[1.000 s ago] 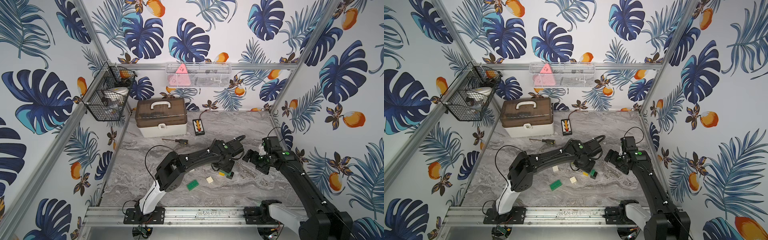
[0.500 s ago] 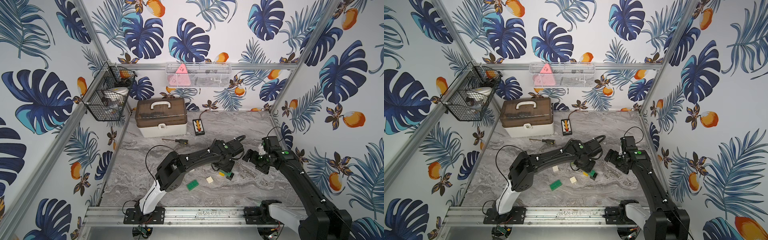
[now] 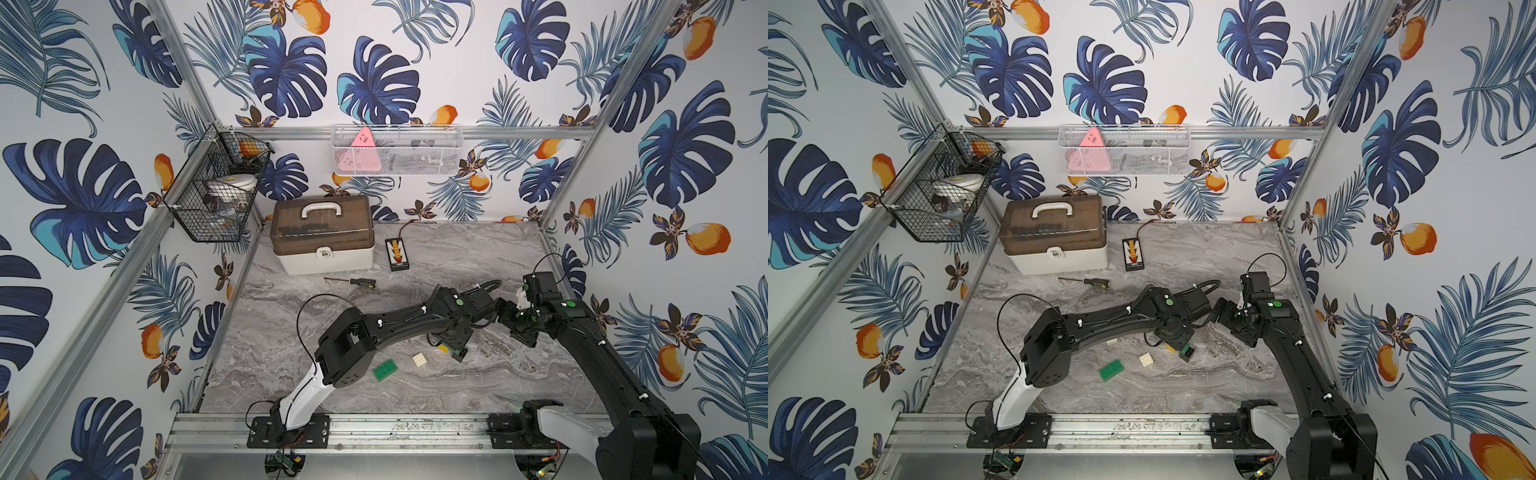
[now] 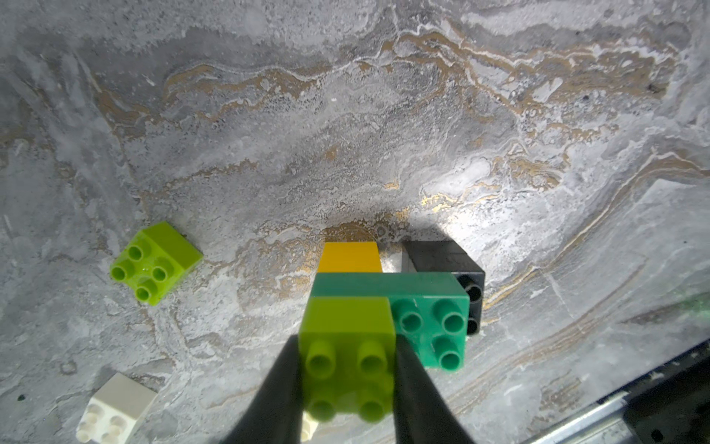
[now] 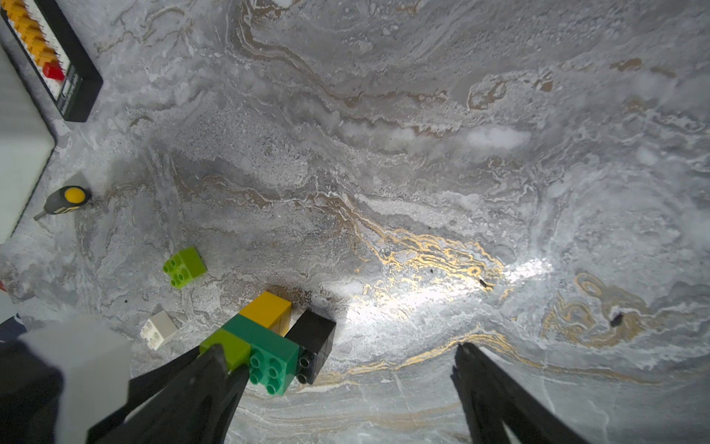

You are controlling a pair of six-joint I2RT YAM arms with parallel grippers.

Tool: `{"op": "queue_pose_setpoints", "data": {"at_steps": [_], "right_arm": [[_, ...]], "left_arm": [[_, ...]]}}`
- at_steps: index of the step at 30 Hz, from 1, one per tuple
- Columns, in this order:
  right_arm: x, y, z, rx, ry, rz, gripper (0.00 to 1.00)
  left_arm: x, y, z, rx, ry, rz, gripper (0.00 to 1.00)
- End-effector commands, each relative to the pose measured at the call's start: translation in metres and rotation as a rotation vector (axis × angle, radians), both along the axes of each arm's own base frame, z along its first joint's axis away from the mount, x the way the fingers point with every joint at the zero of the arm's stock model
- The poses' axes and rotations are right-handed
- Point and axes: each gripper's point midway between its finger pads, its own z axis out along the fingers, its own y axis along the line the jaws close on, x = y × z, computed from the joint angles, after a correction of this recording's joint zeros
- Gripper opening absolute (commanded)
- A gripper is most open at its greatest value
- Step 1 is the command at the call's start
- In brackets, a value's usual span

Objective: Assemble a giraffe with lego
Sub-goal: Assemble the lego brick with the lego brick, then pick up the lego brick from the center of the board.

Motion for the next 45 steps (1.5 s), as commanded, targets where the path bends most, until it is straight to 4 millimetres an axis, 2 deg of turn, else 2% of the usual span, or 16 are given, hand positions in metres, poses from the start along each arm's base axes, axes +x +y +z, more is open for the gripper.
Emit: {"op": "queue_pose_setpoints", "data": {"at_steps": [1, 5, 13, 20, 25, 29, 34, 39, 41, 43, 45], "right_arm": [[0.005, 0.0, 0.002, -0.001, -0.016, 0.005, 0.95], [0.005, 0.0, 0.003, 0.0, -0.014, 0.007, 0.95], [0.009, 0.001, 0.006, -0.002, -0.01, 0.011, 0.95], [0.012, 0.001, 0.01, -0.003, -0.012, 0.008, 0.95], [0.011, -0.004, 0.016, -0.026, -0.025, 0.0, 0.95], [0.011, -0.003, 0.015, -0.024, -0.025, 0.0, 0.94], [0.012, -0.006, 0.018, -0.053, -0.018, 0.02, 0.93], [0.018, -0.012, 0.038, -0.108, -0.058, 0.058, 0.93], [0.018, -0.01, 0.041, -0.117, -0.06, 0.078, 0.95], [0.02, -0.001, 0.041, -0.113, -0.059, 0.106, 0.96], [0.025, 0.026, 0.046, -0.127, -0.07, 0.186, 0.96]], "left_arm": [[-0.024, 0.027, -0.025, 0.117, 0.112, -0.013, 0.27], [-0.014, 0.031, -0.019, 0.108, 0.095, 0.023, 0.27], [0.009, 0.064, -0.007, 0.141, 0.05, 0.143, 0.28], [0.009, 0.061, -0.009, 0.114, 0.066, 0.166, 0.38], [0.012, 0.06, -0.006, 0.079, 0.072, 0.182, 0.52], [0.017, 0.056, 0.004, 0.041, 0.063, 0.19, 0.62], [0.025, 0.053, 0.027, -0.039, 0.046, 0.216, 0.63], [0.049, 0.085, 0.065, -0.178, 0.028, 0.343, 0.63], [0.055, 0.099, 0.07, -0.206, 0.031, 0.383, 0.64], [0.06, 0.109, 0.074, -0.224, 0.024, 0.411, 0.64], [0.063, 0.121, 0.073, -0.217, 0.017, 0.437, 0.64]]}}
